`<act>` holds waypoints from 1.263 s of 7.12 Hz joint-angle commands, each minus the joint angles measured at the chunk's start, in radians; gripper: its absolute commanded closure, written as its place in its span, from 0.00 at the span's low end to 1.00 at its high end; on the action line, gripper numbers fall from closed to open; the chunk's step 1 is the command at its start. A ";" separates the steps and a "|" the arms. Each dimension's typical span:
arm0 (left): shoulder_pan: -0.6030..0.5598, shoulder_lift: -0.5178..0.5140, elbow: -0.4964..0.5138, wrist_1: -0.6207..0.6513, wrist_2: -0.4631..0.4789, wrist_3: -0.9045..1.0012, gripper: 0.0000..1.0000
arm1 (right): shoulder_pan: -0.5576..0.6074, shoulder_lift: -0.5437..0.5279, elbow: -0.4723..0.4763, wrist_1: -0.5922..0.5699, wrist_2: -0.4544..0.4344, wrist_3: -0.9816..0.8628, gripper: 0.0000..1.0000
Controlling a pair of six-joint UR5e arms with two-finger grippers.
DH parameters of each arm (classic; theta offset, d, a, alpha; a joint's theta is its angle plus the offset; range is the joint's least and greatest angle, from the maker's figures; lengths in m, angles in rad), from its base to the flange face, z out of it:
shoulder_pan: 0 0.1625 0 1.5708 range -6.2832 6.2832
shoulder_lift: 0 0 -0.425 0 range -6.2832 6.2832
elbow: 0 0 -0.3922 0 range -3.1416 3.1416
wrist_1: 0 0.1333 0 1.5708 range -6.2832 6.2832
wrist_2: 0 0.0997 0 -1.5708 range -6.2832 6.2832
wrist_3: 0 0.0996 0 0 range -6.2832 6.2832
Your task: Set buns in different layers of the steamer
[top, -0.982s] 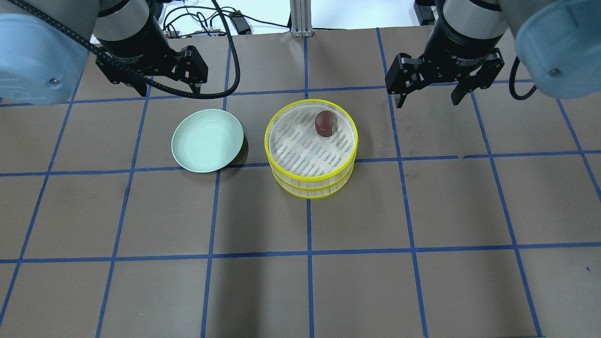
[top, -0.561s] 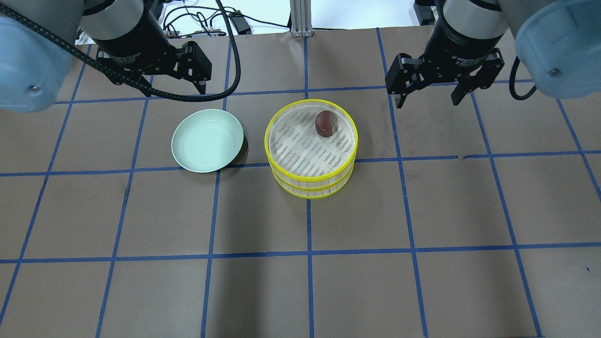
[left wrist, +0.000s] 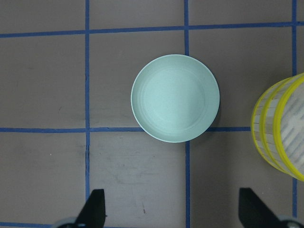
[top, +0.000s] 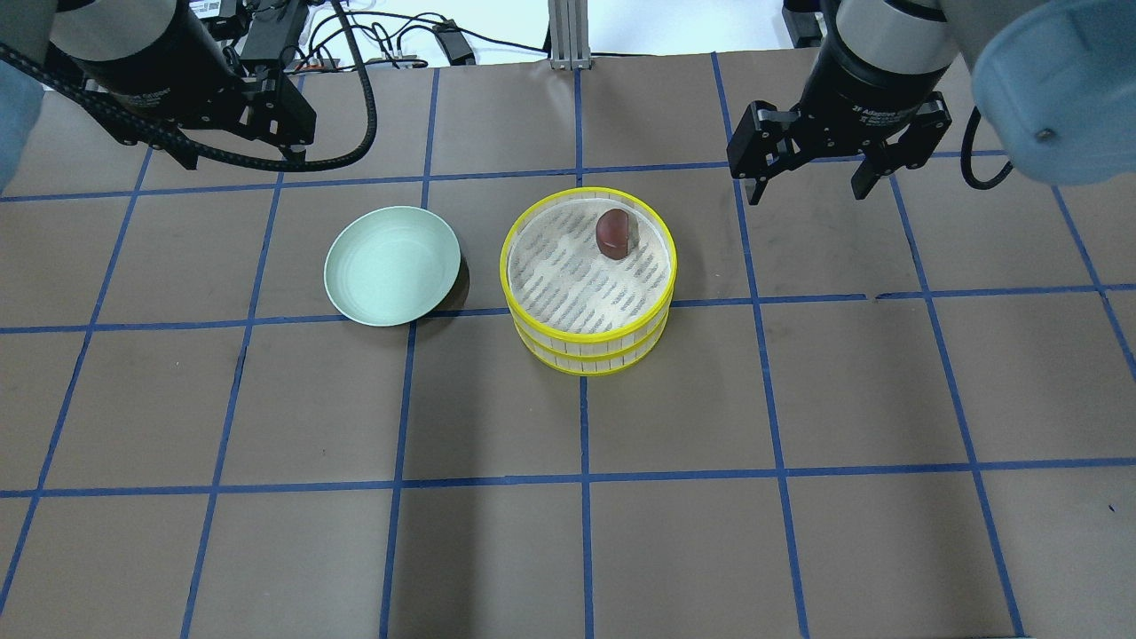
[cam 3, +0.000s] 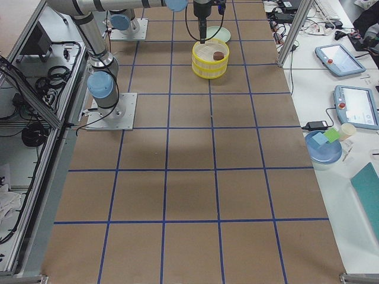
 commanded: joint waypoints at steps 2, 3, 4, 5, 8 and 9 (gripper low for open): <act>0.004 0.005 -0.009 -0.002 -0.077 -0.080 0.00 | 0.000 0.000 0.000 0.000 0.000 0.000 0.00; 0.004 0.005 -0.012 -0.002 -0.085 -0.083 0.00 | 0.000 0.000 0.000 0.000 0.000 -0.002 0.00; 0.003 0.005 -0.012 -0.004 -0.084 -0.083 0.00 | 0.000 0.000 0.000 -0.002 0.000 0.000 0.00; 0.004 0.003 -0.012 -0.005 -0.078 -0.079 0.00 | 0.000 0.000 0.000 -0.002 0.000 -0.002 0.00; 0.003 0.003 -0.012 -0.006 -0.076 -0.070 0.00 | 0.000 0.000 0.000 -0.002 0.000 -0.002 0.00; 0.003 0.000 -0.013 -0.007 -0.076 -0.070 0.00 | 0.000 0.000 0.000 -0.002 0.000 0.000 0.00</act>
